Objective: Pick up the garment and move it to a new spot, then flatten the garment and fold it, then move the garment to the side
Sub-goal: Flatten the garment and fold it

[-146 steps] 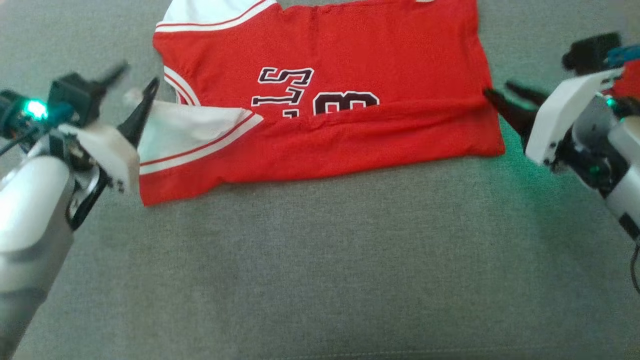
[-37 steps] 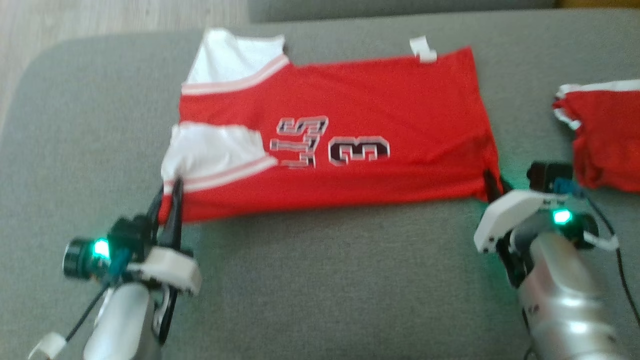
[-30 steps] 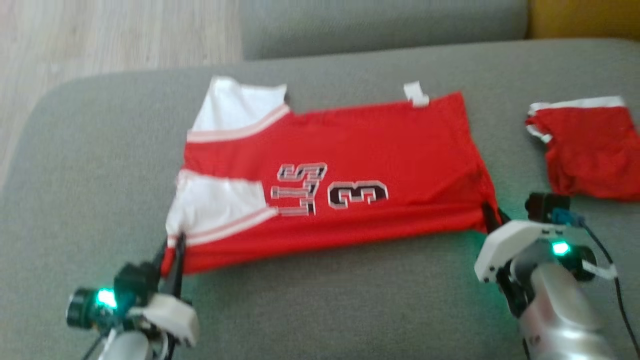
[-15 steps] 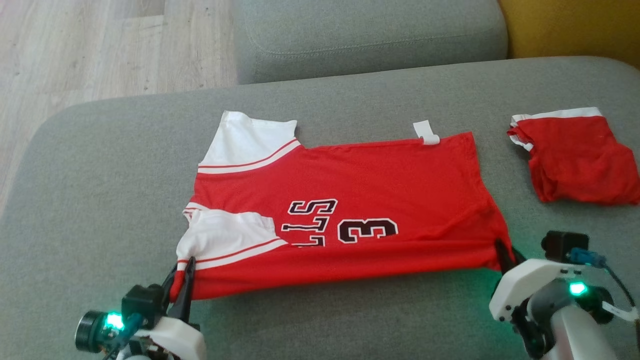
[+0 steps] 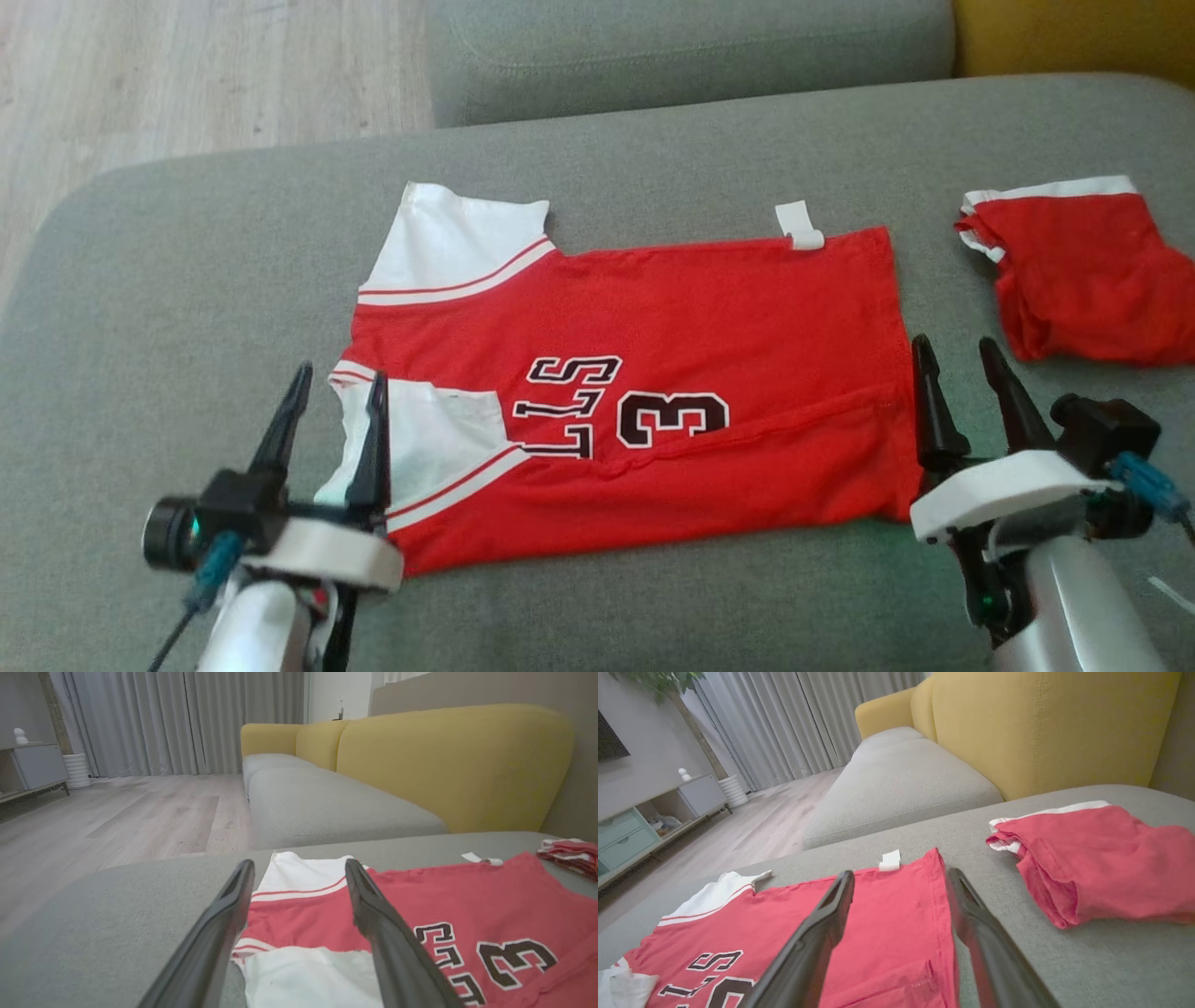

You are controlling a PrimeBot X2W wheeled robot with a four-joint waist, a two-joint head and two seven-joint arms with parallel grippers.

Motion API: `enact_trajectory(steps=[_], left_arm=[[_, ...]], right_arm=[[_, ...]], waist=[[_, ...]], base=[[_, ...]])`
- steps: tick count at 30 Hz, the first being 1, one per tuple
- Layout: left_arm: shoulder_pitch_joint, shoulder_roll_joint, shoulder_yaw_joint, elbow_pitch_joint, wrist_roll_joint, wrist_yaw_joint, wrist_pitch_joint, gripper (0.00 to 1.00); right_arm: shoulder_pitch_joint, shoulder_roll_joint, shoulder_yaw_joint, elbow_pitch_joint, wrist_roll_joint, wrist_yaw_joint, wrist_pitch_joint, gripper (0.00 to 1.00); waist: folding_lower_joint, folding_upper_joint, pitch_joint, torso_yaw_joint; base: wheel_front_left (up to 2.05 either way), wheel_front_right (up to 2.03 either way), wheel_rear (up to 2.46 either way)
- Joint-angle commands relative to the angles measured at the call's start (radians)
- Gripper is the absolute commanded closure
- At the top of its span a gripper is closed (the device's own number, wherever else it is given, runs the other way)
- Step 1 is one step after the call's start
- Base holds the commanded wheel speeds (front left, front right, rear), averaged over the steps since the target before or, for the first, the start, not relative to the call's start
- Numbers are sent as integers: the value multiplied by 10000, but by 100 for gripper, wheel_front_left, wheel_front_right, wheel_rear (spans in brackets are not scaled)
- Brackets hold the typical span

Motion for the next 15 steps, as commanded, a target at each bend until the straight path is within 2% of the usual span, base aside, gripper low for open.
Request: enact_trajectory(steps=[1,5,9,15], left_arm=[[-575,69,450,-401,-47,-38,-128,0],[-1321,104,607,-847,-101,-198,-168,0],[-2598,624,567,-857,66,-480,-48,0],[-5225,1785,-280,388,-149,-964,1828,0]], right_arm=[[-280,-49,282,-374,1,-9,-204,0],[-488,-49,411,-399,99,-9,-731,0],[-821,-49,481,-431,141,-9,-1002,0],[-1335,-49,721,-536,301,-9,-1287,0]], waist=[[-1,-1,77,-10],[-1,-1,408,-110],[-1,-1,980,-270],[-1,-1,2059,-654]], base=[[0,0,0],[0,0,0],[0,0,0],[0,0,0]])
